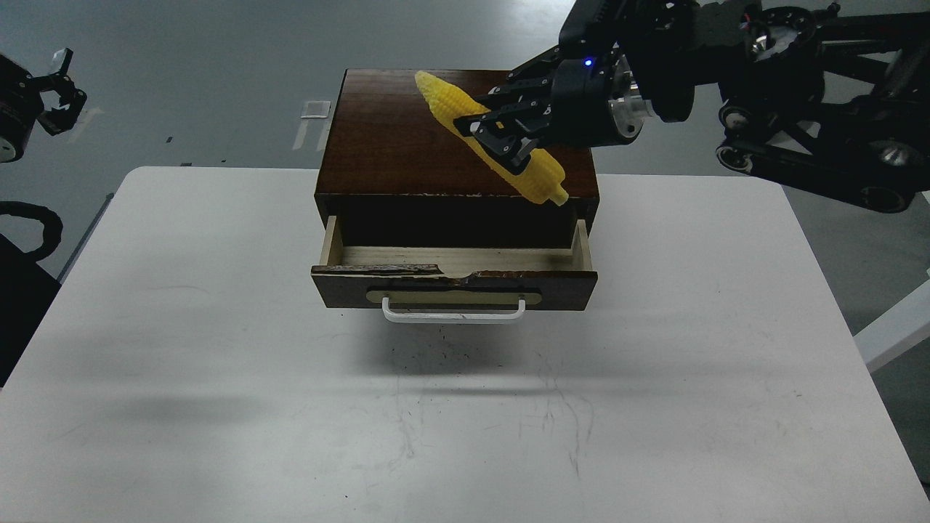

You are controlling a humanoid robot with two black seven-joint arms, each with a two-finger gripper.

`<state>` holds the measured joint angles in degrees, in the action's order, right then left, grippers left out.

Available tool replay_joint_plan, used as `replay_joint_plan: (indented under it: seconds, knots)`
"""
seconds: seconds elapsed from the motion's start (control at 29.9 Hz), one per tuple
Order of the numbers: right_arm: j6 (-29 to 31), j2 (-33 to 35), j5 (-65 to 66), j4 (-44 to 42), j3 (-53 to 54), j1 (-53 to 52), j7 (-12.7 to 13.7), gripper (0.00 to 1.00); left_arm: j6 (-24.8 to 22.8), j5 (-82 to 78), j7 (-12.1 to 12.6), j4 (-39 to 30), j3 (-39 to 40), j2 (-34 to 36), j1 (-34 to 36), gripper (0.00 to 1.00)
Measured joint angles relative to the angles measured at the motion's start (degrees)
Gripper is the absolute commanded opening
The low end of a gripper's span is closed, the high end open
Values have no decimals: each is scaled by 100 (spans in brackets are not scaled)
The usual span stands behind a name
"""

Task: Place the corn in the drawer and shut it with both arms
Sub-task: 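Lower the corn into the open drawer and open the right gripper, then raise the right gripper away from the drawer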

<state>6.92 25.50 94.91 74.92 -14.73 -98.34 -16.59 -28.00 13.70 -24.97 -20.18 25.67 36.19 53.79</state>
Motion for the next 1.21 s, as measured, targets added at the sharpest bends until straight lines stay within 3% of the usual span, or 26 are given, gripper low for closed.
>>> replay_joint_plan:
  seconds: [0.17, 0.44, 0.74, 0.84, 1.21]
  knots:
    - [-3, -253, 1085, 10, -75, 61, -113, 11, 0, 1, -9, 4, 8, 0, -24, 98]
    - [1, -732, 1399, -220, -166, 257, -124, 15, 0, 9, -33, 7, 13, -9, -122, 98]
    - [-9, -778, 1683, -341, -180, 673, -125, 59, 0, 24, -47, 30, 30, 73, -200, 98]
    - [-13, -783, 1682, -351, -165, 699, -125, 65, 0, 26, -51, 33, 30, 96, -212, 98]
    - [-26, -734, 1494, -386, -5, 648, -143, 70, 0, 14, -52, 32, 45, 108, -203, 98]
